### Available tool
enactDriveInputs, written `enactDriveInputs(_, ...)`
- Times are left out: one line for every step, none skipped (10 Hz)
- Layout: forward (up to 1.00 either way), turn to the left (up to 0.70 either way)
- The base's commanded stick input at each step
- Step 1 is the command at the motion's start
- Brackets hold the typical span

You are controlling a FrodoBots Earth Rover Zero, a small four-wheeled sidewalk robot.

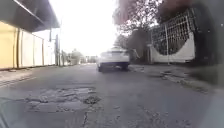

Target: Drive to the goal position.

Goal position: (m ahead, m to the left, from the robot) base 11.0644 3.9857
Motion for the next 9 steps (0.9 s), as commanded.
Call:
enactDriveInputs(0.0, 0.0)
enactDriveInputs(0.0, 0.0)
enactDriveInputs(0.0, 0.0)
enactDriveInputs(0.0, 0.0)
enactDriveInputs(0.0, 0.0)
enactDriveInputs(0.0, 0.0)
enactDriveInputs(0.08, 0.0)
enactDriveInputs(0.72, 0.0)
enactDriveInputs(0.91, 0.0)
